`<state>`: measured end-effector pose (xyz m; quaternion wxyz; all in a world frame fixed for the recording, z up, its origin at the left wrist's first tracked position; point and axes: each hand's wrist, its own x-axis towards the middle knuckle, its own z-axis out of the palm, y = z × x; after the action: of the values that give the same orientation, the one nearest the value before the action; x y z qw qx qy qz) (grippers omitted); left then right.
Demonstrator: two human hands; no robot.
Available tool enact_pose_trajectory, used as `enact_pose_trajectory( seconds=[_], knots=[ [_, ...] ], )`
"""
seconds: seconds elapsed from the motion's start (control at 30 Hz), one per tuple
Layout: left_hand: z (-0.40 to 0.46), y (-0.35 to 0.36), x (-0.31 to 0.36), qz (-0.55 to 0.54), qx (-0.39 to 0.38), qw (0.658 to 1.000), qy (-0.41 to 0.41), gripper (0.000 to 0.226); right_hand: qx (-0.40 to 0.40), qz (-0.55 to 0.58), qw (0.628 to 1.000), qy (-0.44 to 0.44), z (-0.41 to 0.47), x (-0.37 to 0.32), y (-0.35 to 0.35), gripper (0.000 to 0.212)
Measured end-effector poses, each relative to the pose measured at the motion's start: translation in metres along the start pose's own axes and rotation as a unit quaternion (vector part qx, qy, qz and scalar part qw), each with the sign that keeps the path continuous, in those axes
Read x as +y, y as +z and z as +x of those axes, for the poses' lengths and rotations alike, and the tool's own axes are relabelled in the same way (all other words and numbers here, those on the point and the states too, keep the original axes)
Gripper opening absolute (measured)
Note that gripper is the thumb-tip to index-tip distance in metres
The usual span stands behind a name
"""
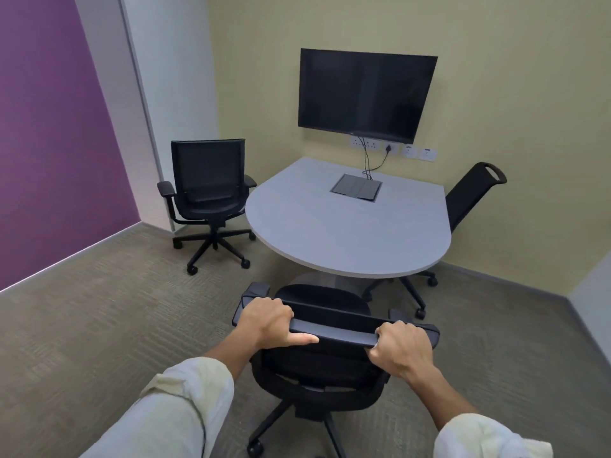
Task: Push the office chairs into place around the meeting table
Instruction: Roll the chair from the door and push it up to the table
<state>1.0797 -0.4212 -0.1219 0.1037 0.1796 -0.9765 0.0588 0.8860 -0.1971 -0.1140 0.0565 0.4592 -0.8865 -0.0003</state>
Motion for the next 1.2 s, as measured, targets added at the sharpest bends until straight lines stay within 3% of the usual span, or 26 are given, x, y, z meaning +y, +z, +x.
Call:
enact_pose_trajectory(
  seconds=[0.3,0.73,0.97,1.2],
  knots=[
    [0.026,-0.001,0.000,-0.009,0.022,1.000,0.009,0.085,0.002,-0.013,1.000,-0.019,0.032,0.019,-0.004,0.022],
    [-0.033,0.000,0.000,0.023,-0.016,1.000,0.011,0.069,-0.012,-0.012,1.000,0.018,-0.025,-0.025,0.002,0.017],
    [-0.059,-0.004,-0.003,0.042,-0.072,0.997,0.001,0.016,-0.006,-0.027,0.998,0.048,-0.059,-0.049,0.004,0.016],
    [-0.079,-0.007,-0.004,0.050,-0.045,0.998,0.011,0.027,0.016,-0.029,0.998,0.060,-0.082,-0.061,-0.001,0.013]
  ],
)
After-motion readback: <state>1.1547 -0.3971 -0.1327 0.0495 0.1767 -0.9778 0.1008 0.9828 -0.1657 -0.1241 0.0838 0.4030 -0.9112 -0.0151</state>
